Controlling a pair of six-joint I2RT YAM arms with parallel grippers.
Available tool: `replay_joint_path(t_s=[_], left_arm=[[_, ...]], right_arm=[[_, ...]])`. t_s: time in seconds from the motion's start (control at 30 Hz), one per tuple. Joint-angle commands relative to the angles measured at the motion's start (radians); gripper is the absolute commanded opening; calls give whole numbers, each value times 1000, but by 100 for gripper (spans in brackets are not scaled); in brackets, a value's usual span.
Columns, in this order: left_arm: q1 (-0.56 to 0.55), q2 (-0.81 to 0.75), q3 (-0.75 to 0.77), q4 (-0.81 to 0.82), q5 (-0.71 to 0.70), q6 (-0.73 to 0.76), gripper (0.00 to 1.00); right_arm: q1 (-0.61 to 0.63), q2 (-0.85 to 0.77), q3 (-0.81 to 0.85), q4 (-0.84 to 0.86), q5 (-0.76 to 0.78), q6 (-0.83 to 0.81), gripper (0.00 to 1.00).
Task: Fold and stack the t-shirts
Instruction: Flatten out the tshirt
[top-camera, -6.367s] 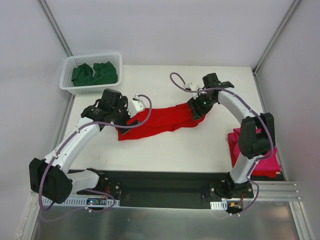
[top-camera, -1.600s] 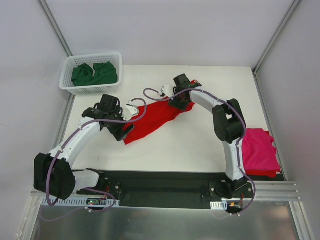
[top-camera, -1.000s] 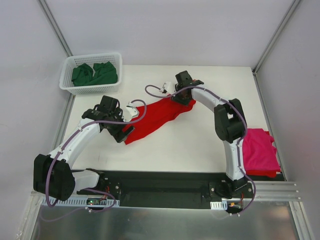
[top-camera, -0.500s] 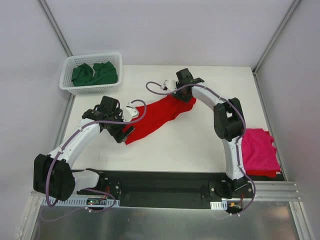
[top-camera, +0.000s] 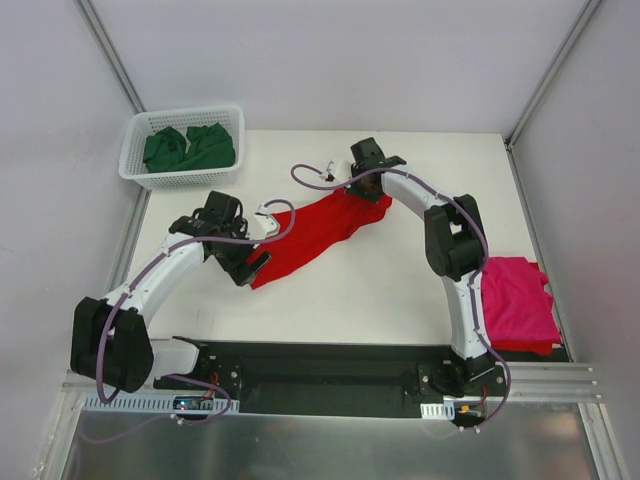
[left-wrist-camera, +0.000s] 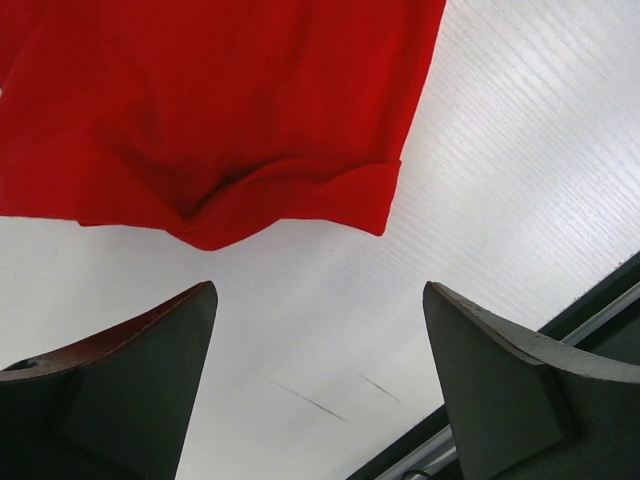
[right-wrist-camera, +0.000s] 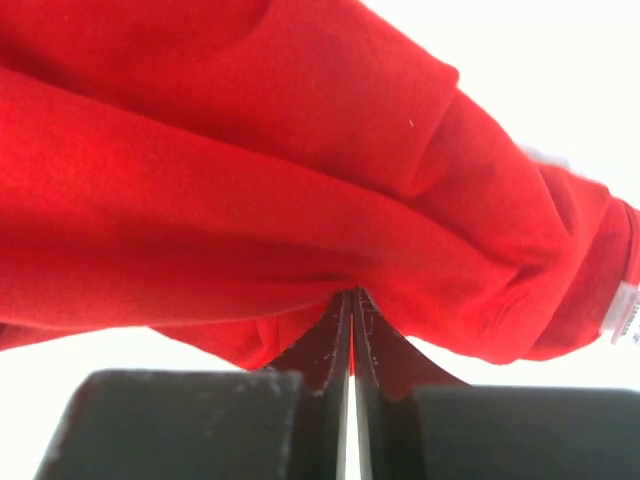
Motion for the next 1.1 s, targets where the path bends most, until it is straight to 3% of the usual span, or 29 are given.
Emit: replay_joint_path(t_s=[0.0,0.3,0.4,0.7,0.97,1.07], left_arm=[[9,90,15,22,0,-12,86],[6,275,55,27,-65,17,93],[-3,269,84,37,-75,4,94],[-166,233,55,62,-161,-9,95],[-167,289,38,70,-148,-9,94],[-169,322,38,74,-141,0,87]], right_arm=[[-2,4,61,-22,15,7,1],[-2,-30,34,-30,3,23,1],[0,-42,20,-30,4,23,1],[-2,-39,15,-38,7,17,1],[0,-33,23,-55,4,17,1],[-2,-36,20,-62,-2,16,1]])
